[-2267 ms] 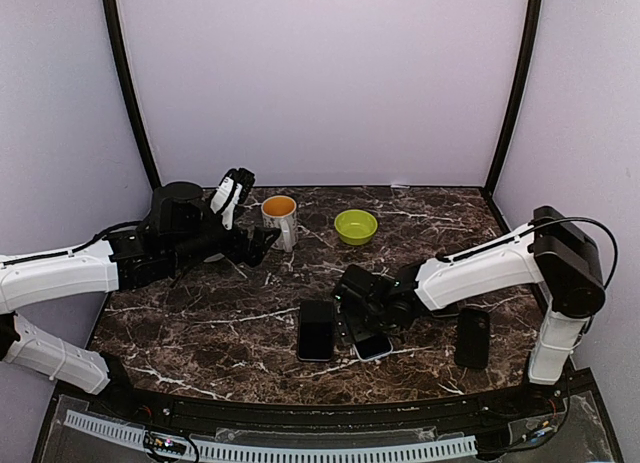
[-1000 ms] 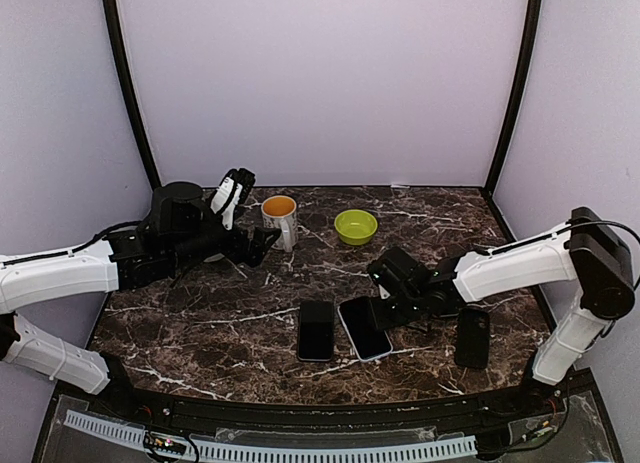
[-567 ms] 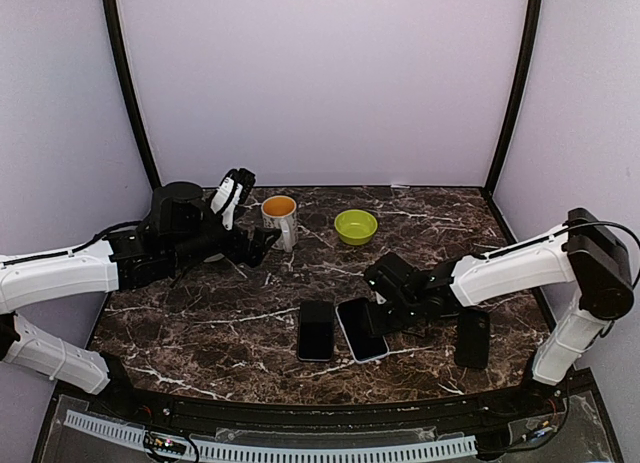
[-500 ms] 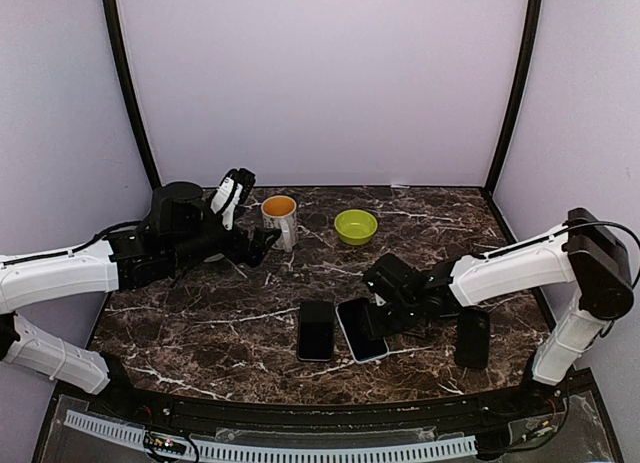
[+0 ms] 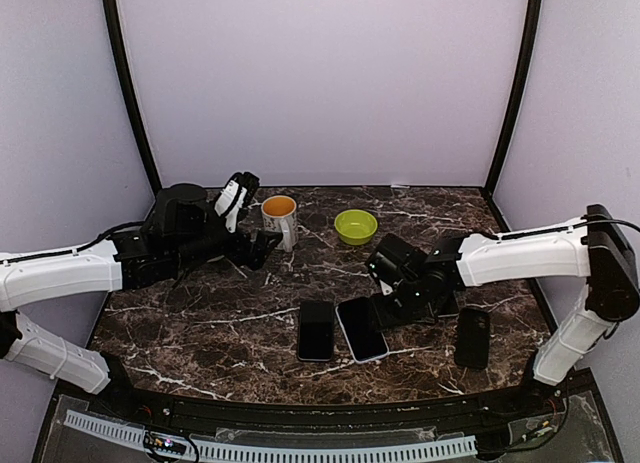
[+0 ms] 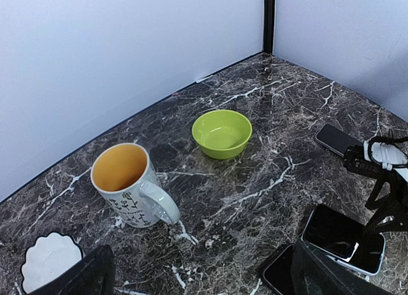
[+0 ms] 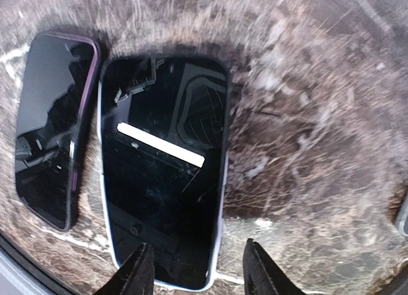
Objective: Put the phone into the phone case
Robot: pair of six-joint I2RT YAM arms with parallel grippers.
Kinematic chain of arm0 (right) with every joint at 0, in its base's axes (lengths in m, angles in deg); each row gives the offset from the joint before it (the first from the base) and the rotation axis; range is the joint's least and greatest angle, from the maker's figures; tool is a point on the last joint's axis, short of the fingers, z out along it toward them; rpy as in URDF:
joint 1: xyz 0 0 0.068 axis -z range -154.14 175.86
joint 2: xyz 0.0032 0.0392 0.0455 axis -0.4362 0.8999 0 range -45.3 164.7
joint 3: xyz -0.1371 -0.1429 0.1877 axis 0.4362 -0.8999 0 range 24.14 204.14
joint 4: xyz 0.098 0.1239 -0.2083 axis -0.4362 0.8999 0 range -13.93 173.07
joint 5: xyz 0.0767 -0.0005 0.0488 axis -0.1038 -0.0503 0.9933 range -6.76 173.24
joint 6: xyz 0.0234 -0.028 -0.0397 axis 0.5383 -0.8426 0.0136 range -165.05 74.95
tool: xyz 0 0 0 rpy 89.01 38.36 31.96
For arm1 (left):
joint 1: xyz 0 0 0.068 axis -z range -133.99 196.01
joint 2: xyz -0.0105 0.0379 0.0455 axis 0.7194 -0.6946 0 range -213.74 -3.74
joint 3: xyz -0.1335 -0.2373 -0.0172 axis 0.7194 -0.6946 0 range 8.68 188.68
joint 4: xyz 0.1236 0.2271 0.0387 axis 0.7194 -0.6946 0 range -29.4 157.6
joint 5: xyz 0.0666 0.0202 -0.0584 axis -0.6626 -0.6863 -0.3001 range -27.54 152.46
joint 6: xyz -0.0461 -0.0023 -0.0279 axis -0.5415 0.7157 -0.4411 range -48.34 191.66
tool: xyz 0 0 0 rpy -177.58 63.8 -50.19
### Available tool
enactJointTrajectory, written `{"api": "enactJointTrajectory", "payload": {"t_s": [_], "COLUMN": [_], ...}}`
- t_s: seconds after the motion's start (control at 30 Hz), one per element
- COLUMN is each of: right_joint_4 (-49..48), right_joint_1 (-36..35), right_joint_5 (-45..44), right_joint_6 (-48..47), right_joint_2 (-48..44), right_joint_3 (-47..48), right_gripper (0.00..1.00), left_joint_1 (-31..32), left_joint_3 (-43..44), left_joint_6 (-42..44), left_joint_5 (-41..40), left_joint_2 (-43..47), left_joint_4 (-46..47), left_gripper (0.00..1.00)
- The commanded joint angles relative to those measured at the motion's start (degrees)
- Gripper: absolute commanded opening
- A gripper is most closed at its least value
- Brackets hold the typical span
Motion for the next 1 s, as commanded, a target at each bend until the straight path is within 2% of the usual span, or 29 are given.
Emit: {"api": "enactJointTrajectory", "payload": {"t_s": [0.0,0.4,0.7,0.87,0.97], "right_joint_4": [-0.20,-7.85,-16.38,-12.93,-10.16], "right_joint_1": [0.95,1.33,1.18,-0.39,-2.11], "right_joint_5": [-1.78,2.93,8.82,5.68,5.48], "right_joint_6": [0.56,2.63,5.19,6.27,5.80], "right_joint_2": [-3.37,-2.01,-0.20,1.29,3.18], "right_joint_3": [-0.47,-8.57,-15.48,-15.48,-13.42], "right_gripper": [0.50,0.47,0.33,0.23,0.21], "left_joint_1": [-0.25,-0.26,-0.25,-0.25,-0.27], "left_joint_3": [-0.82,-0.72,-0.63,-0.44,-0.69], "left_joint_6": [0.59,0.70,0.29,0.63,1.07], "left_joint_5": [1.77,2.94,4.56,4.24,4.75], "left_joint_2": [0.45,-0.29,-0.81,-0.83,0.08], "left_joint_4": [1.30,0.98,0.88,0.53,0.99], "left_gripper": [0.99,0.99,0.99,0.99,0.99]}}
